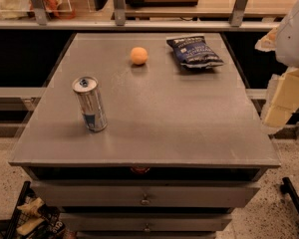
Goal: Move orange near redbull can
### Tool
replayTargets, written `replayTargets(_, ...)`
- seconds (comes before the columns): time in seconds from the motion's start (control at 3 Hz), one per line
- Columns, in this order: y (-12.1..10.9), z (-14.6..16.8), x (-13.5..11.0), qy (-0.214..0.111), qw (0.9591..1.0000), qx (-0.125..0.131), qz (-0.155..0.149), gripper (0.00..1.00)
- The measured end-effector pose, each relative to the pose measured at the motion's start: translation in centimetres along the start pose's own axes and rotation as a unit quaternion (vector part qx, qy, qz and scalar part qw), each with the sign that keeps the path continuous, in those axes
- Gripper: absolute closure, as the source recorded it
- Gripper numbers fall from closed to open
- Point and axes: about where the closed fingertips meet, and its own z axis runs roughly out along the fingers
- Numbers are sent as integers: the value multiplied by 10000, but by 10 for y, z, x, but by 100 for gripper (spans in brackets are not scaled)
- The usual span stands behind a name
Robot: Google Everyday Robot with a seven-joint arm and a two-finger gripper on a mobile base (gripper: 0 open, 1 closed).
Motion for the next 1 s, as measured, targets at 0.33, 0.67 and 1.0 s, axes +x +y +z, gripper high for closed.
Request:
replayTargets(0.33,-5,1,-3,-79,9999,56,-31,0)
replayTargets(0.67,-35,25,-27,-493,9988,19,-65,0)
replayTargets(1.0,-73,69,-65,-1021,9947,-6,97,0)
